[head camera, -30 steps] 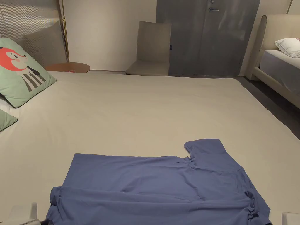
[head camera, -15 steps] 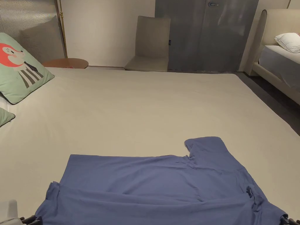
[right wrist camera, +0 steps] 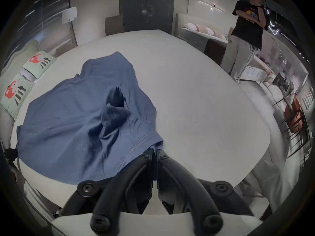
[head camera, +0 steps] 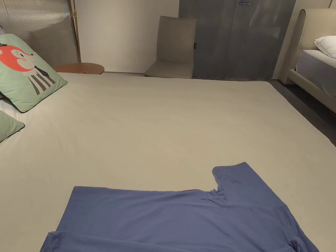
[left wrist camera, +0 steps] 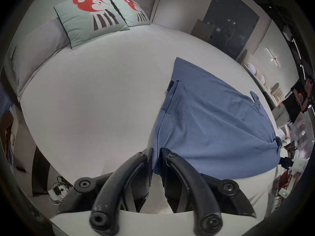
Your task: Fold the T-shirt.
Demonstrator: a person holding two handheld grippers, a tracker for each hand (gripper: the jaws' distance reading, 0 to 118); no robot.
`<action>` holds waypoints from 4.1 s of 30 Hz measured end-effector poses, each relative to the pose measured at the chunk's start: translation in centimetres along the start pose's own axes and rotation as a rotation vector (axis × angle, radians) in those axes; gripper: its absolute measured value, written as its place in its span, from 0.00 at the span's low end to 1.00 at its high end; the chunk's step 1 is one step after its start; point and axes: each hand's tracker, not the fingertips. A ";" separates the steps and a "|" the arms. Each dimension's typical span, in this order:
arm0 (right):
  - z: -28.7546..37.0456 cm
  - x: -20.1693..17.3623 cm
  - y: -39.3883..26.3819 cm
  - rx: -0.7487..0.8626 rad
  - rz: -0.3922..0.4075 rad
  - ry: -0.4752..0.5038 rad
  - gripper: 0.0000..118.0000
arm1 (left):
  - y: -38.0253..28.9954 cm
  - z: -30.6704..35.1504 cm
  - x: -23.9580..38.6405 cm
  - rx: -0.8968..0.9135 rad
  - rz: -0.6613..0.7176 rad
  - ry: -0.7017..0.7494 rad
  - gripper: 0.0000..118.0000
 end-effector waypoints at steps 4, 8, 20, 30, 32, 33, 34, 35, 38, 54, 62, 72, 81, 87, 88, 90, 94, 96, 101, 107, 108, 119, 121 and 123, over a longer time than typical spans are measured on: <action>-0.2 -0.1 0.0 -0.003 0.003 -0.009 0.02 | 0.0 0.0 0.2 -0.001 -0.004 0.010 0.04; 0.3 -0.1 -0.1 0.027 0.002 0.004 0.14 | 0.3 1.0 0.8 0.028 -0.011 0.031 0.44; 10.6 -5.7 5.7 0.689 0.047 0.011 0.89 | 6.0 10.8 7.5 0.628 -0.111 -0.080 0.68; 10.2 -9.7 7.5 0.755 0.042 0.034 0.00 | 6.9 9.5 10.9 0.669 -0.228 -0.110 0.00; 9.7 -9.8 7.8 0.745 0.040 0.039 0.00 | 7.5 8.8 10.7 0.657 -0.238 -0.110 0.00; 9.5 -9.8 7.8 0.738 0.042 0.035 0.00 | 8.0 8.3 10.5 0.641 -0.231 -0.119 0.00; 9.2 -9.7 7.9 0.732 0.041 0.032 0.00 | 9.0 7.7 10.5 0.611 -0.221 -0.130 0.00; 8.9 -9.6 8.1 0.726 0.039 0.031 0.00 | 9.8 6.9 10.3 0.591 -0.212 -0.135 0.00; 8.0 -9.4 8.4 0.695 0.022 0.034 0.00 | 13.0 3.2 10.2 0.483 -0.213 -0.122 0.00; 1.3 -8.6 9.9 0.531 0.031 -0.028 0.00 | 20.8 -17.0 8.7 -0.051 -0.160 0.006 0.88; -2.6 -7.4 12.9 0.354 0.013 0.018 0.71 | 20.1 -15.9 9.4 -0.013 -0.193 0.008 0.03; -13.7 -7.3 20.0 -0.044 0.074 0.040 0.96 | 18.9 -13.9 9.6 0.026 -0.197 -0.022 0.02; -14.6 -7.6 20.5 -0.054 0.074 0.089 0.15 | 19.2 -13.5 9.7 0.029 -0.199 -0.028 0.02; -10.8 -6.1 20.8 0.009 0.127 0.096 0.02 | 19.7 -11.5 9.6 0.051 -0.198 -0.043 0.02; -9.9 -5.7 20.8 0.033 0.125 0.103 0.02 | 19.8 -10.9 9.5 0.059 -0.195 -0.048 0.02; -7.4 -4.5 20.7 0.072 0.085 0.138 0.02 | 19.8 -9.2 9.5 0.069 -0.191 -0.064 0.02; -2.1 -2.4 20.3 0.126 0.059 0.160 0.02 | 19.3 -5.7 8.8 0.100 -0.190 -0.081 0.02; 0.7 -2.0 19.4 0.144 0.060 0.161 0.02 | 18.6 -3.9 8.0 0.115 -0.185 -0.086 0.02; 6.1 -0.6 15.4 0.175 0.056 0.175 0.01 | 15.4 0.3 5.2 0.126 -0.137 -0.115 0.02; 8.4 0.2 9.0 0.134 0.059 0.148 0.01 | 10.0 3.4 2.4 0.095 -0.097 -0.126 0.02; 8.5 0.2 8.0 0.119 0.072 0.138 0.01 | 9.1 3.6 2.1 0.083 -0.099 -0.120 0.02; 7.5 1.8 0.6 0.022 0.053 0.092 0.01 | 3.0 3.7 0.1 0.030 -0.096 -0.071 0.02; 7.1 1.6 0.1 0.014 0.053 0.085 0.01 | 2.5 3.7 -0.1 0.025 -0.099 -0.065 0.02; 6.4 1.9 -0.4 0.011 0.061 0.076 0.01 | 2.1 3.5 -0.1 0.026 -0.118 -0.047 0.02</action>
